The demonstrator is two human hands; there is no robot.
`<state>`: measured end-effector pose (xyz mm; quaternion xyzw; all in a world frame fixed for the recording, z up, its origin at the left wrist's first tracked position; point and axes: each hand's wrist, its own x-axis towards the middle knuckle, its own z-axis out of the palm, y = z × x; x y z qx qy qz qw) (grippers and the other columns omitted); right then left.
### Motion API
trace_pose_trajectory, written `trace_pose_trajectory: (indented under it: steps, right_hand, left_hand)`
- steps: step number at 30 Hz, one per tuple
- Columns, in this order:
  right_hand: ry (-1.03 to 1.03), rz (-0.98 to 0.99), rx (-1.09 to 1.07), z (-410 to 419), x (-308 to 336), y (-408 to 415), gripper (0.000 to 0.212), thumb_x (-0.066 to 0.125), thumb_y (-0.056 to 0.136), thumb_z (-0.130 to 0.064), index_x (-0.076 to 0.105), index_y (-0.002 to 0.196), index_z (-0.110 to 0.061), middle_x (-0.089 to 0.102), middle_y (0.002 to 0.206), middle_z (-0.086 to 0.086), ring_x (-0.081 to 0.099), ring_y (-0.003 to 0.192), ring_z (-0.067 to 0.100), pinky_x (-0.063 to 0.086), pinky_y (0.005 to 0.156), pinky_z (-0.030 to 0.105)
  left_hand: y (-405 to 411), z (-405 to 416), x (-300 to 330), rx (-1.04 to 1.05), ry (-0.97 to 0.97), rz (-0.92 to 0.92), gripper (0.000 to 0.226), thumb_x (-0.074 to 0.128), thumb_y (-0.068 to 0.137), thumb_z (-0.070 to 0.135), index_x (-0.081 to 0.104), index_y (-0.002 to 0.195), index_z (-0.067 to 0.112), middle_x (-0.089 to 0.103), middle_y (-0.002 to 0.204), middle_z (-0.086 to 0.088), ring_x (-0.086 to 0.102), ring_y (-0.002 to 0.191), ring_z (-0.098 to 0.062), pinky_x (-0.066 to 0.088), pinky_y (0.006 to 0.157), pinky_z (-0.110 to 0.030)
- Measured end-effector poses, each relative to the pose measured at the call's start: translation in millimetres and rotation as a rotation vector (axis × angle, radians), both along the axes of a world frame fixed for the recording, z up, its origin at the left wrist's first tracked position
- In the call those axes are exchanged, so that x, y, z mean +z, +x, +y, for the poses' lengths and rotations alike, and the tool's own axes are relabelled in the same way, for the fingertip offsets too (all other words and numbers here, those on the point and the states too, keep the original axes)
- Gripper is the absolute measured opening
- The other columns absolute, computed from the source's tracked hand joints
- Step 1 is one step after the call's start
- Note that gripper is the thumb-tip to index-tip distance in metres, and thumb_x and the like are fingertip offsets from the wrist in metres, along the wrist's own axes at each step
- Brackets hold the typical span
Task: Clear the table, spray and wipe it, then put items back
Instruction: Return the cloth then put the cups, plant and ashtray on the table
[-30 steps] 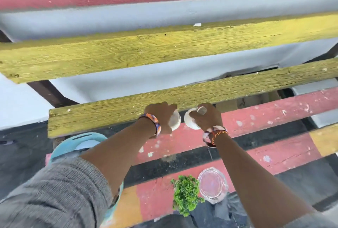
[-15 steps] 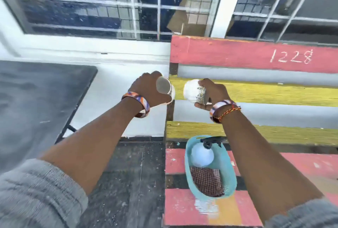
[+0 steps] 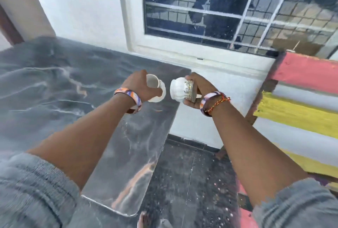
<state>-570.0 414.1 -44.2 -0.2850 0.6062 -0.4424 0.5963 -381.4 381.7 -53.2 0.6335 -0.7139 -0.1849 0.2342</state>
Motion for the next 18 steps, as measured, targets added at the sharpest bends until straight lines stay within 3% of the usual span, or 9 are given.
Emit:
trace_pose_trajectory:
  steps: [5, 7, 9, 12, 14, 17, 18]
  right_hand:
    - [0.038, -0.055, 0.005, -55.4, -16.7, 47.3, 0.02, 0.062, 0.082, -0.04, 0.059, 0.077, -0.02, 0.064, 0.058, -0.002, 0.063, 0.048, 0.012, 0.053, 0.042, 0.023]
    - [0.058, -0.042, -0.031, -79.4, -20.6, 66.9, 0.023, 0.061, 0.081, -0.044, 0.06, 0.079, -0.02, 0.066, 0.057, -0.002, 0.063, 0.054, 0.013, 0.053, 0.042, 0.022]
    - [0.064, 0.009, -0.063, -98.9, -22.6, 85.3, 0.025, 0.061, 0.08, -0.046, 0.061, 0.083, -0.021, 0.064, 0.071, -0.001, 0.061, 0.063, 0.015, 0.052, 0.041, 0.022]
    - [0.049, 0.106, -0.076, -124.5, -25.3, 112.5, 0.021, 0.061, 0.079, -0.043, 0.061, 0.077, -0.022, 0.063, 0.073, -0.003, 0.061, 0.062, 0.014, 0.049, 0.039, 0.022]
    - [0.053, 0.191, -0.056, -136.4, -26.3, 131.6, 0.019, 0.063, 0.077, -0.039, 0.061, 0.073, -0.02, 0.064, 0.069, -0.003, 0.062, 0.057, 0.016, 0.048, 0.038, 0.023]
    - [0.048, 0.287, -0.02, -157.4, -30.1, 165.4, 0.021, 0.061, 0.08, -0.03, 0.059, 0.065, -0.015, 0.061, 0.048, -0.003, 0.059, 0.037, 0.014, 0.048, 0.039, 0.023]
    - [0.041, 0.354, 0.02, -164.5, -31.0, 176.5, 0.021, 0.06, 0.081, -0.03, 0.06, 0.066, -0.015, 0.061, 0.05, -0.002, 0.06, 0.042, 0.016, 0.049, 0.044, 0.022]
  left_hand:
    - [51.2, -55.8, -6.8, -0.014, 0.033, -0.043, 0.043, 0.073, 0.062, 0.043, 0.053, 0.09, 0.016, 0.053, 0.089, -0.003, 0.048, 0.078, -0.024, 0.035, 0.067, -0.028]
    - [69.9, -78.9, -8.5, -0.043, 0.058, -0.054, 0.041, 0.073, 0.062, 0.042, 0.051, 0.087, 0.019, 0.052, 0.087, -0.002, 0.048, 0.078, -0.024, 0.035, 0.067, -0.027]
    - [88.7, -96.4, -11.2, -0.051, 0.074, -0.062, 0.044, 0.072, 0.062, 0.043, 0.055, 0.093, 0.017, 0.053, 0.089, -0.001, 0.05, 0.079, -0.024, 0.036, 0.068, -0.027]
    - [118.5, -120.6, -12.2, -0.04, 0.111, -0.064, 0.054, 0.071, 0.062, 0.044, 0.056, 0.106, 0.016, 0.059, 0.099, -0.004, 0.052, 0.082, -0.025, 0.038, 0.069, -0.028]
    - [137.9, -134.1, -12.6, -0.062, 0.108, -0.09, 0.058, 0.07, 0.064, 0.042, 0.053, 0.115, 0.02, 0.061, 0.109, -0.006, 0.055, 0.088, -0.027, 0.039, 0.071, -0.028]
    - [174.0, -157.5, -12.6, -0.114, 0.083, -0.096, 0.062, 0.068, 0.069, 0.035, 0.048, 0.127, 0.028, 0.06, 0.121, -0.007, 0.056, 0.106, -0.03, 0.04, 0.08, -0.028]
    - [186.5, -165.2, -13.0, -0.134, 0.077, -0.115, 0.063, 0.067, 0.07, 0.035, 0.045, 0.13, 0.032, 0.058, 0.124, -0.008, 0.055, 0.111, -0.031, 0.04, 0.084, -0.028]
